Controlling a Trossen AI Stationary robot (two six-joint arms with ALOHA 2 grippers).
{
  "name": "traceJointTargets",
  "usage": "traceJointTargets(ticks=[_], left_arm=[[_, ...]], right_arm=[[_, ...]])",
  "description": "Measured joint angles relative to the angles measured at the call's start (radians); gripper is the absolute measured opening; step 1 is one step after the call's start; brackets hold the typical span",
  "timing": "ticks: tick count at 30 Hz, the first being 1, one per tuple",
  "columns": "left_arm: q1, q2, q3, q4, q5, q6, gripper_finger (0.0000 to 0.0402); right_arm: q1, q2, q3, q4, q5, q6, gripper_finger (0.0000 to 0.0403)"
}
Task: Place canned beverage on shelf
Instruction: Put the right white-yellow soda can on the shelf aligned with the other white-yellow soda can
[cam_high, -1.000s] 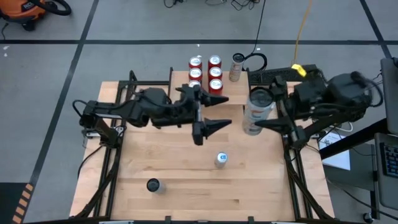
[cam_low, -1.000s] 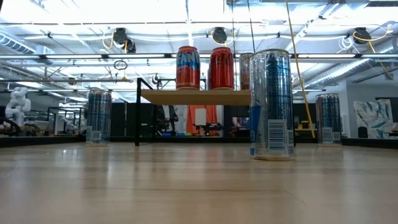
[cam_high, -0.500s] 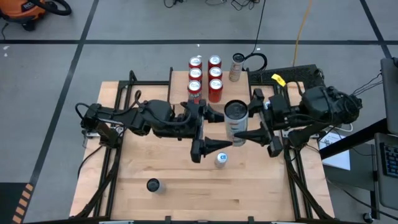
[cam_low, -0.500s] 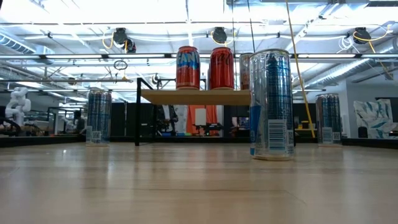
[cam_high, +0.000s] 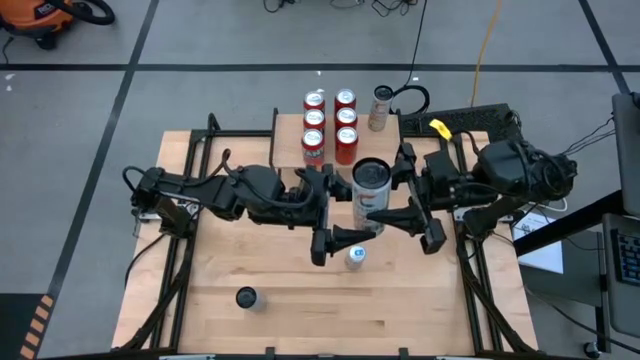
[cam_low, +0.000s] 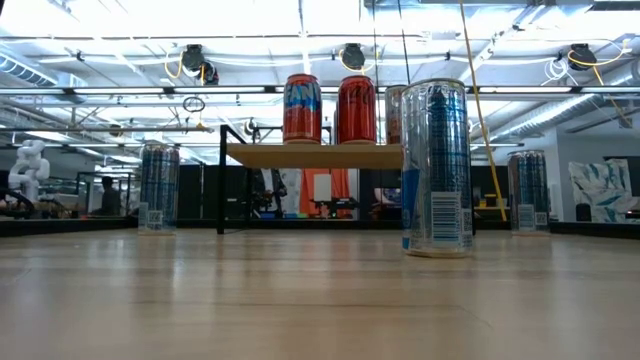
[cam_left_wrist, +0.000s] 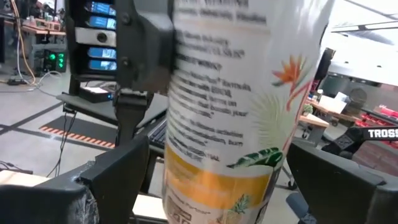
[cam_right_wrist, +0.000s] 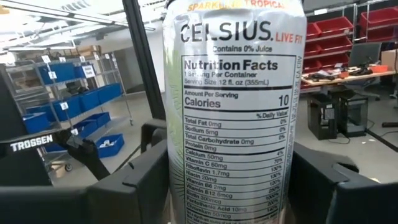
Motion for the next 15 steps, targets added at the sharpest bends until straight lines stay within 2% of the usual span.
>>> traceJointTargets(ticks=[11, 15], left_arm=[[0.000, 0.001, 0.000, -0.002, 0.002, 0.006, 0.0384], [0.000, 0.001, 0.000, -0.039, 0.005, 0.010, 0.0367]], right_arm=[[-0.024, 0.016, 0.000, 0.019, 0.001, 0.007, 0.0233], [-0.028, 0.017, 0.000, 0.019, 0.001, 0.004, 0.0233]])
